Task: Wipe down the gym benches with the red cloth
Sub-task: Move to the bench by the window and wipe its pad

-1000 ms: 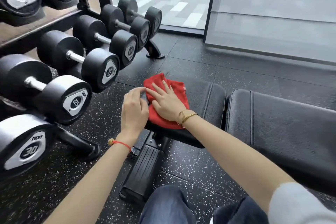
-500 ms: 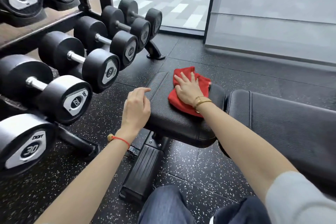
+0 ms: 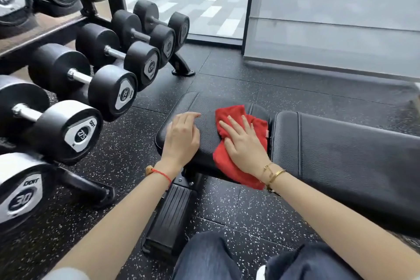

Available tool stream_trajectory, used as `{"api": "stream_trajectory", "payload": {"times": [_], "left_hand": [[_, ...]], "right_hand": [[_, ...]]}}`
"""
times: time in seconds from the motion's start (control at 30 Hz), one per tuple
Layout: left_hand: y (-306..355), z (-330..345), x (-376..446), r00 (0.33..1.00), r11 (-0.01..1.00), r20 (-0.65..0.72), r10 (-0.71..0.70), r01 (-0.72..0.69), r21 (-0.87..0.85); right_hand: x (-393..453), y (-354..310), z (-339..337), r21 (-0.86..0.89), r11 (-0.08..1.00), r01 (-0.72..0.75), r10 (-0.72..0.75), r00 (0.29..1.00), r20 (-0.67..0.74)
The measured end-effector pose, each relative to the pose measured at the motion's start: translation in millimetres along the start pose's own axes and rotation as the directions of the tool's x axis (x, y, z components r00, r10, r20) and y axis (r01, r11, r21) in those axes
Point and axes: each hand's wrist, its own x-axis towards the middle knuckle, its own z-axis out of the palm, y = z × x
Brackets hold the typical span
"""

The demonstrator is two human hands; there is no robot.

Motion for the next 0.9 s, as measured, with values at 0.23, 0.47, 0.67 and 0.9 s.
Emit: {"api": "stream_trajectory", "payload": {"times": [0.23,0.47,0.67,0.9], "left_hand": [[20,27,11,0.999,0.999,0.039,0.027,-0.029,0.033],[20,41,10,0.998,0.99,0.055,0.041,-0.048,0.13],[20,41,8,0.998,0.987,0.042,0.049,-0.055,0.152],[19,42,8,0.998,0.989,0.047,0.042,-0.049,0.139]], "right_hand": [[65,26,-15,0.057,0.969,-0.24,0.235,0.968,0.087],[-8,24,-9,0.058,0.998,0.019,-0.02,1.0,0.019],[25,34,-15,0.097,0.988,-0.123,0.12,0.992,0.033],[46,26,-17,0.018,0.988,-0.153,0.153,0.987,0.045]]}}
